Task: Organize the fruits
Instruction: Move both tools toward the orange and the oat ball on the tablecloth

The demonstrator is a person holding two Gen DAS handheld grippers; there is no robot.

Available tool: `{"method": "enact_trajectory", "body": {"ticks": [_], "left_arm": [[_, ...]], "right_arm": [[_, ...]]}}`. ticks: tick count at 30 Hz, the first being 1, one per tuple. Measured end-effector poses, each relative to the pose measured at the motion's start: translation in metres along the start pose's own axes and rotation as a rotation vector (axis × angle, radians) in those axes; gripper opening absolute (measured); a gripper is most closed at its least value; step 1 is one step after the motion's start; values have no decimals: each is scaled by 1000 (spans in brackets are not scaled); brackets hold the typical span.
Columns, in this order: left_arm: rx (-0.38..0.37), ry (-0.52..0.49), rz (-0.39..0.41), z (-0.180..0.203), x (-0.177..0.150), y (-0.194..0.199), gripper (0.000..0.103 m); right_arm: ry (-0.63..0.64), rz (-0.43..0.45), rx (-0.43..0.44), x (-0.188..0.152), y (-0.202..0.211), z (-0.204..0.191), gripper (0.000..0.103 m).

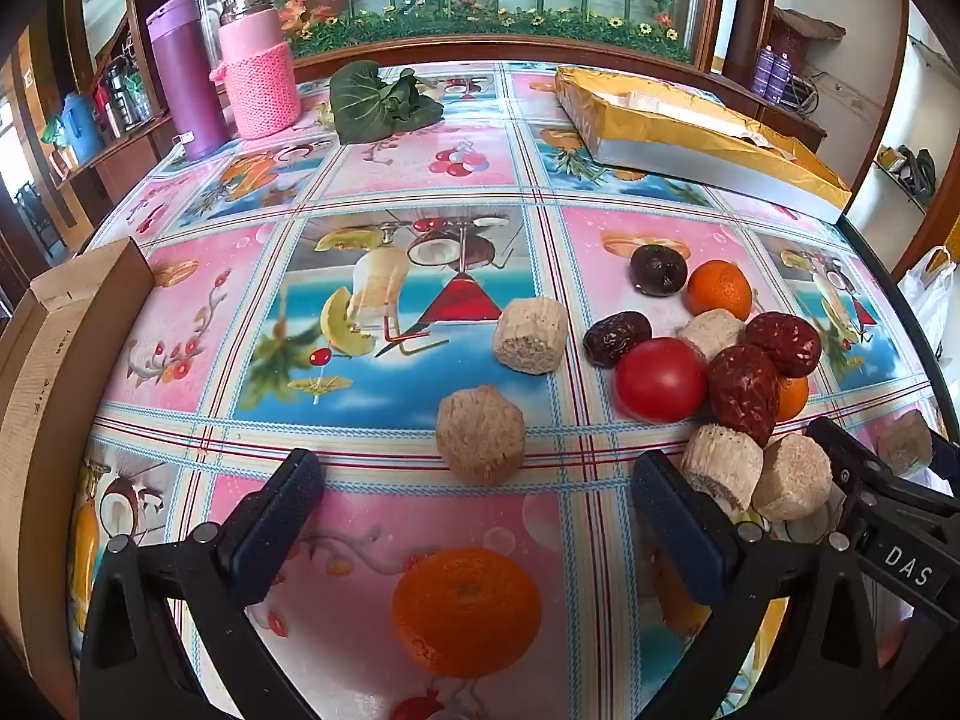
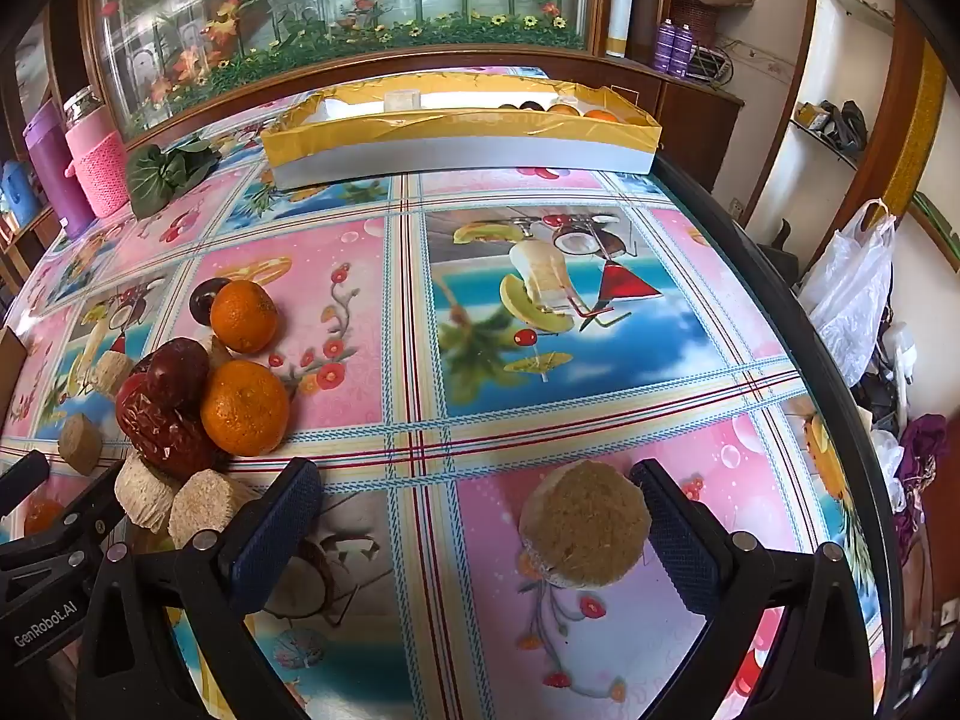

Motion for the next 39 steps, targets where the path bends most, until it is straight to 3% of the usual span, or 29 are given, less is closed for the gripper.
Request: {"method": "enact_trajectory", "body": {"ticks": [11, 23, 33, 39], "left_arm": [[-21, -39, -14, 3, -15, 8, 103], [-66, -92, -111, -1, -23, 17, 102], [-8, -30, 173, -41, -2, 102, 103], [36, -12, 285, -60, 6, 140, 103]], "right_arm": [[-1, 0, 1, 0, 0, 0, 102], [-12, -14, -8, 1, 2, 1, 102], [-13, -51, 16, -3, 5, -1, 100], [-87, 92, 71, 2, 65, -9, 100]]}}
Point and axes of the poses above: each gripper's, at about its wrist camera, not at the fingertips, and y roughly against the way its jaws point, z to its right, x to its top, the point moved 9 cm from there along -y, roughly the way its jaws point, and after that the axes turned 3 degrees about -x, right-handed, at the moved point
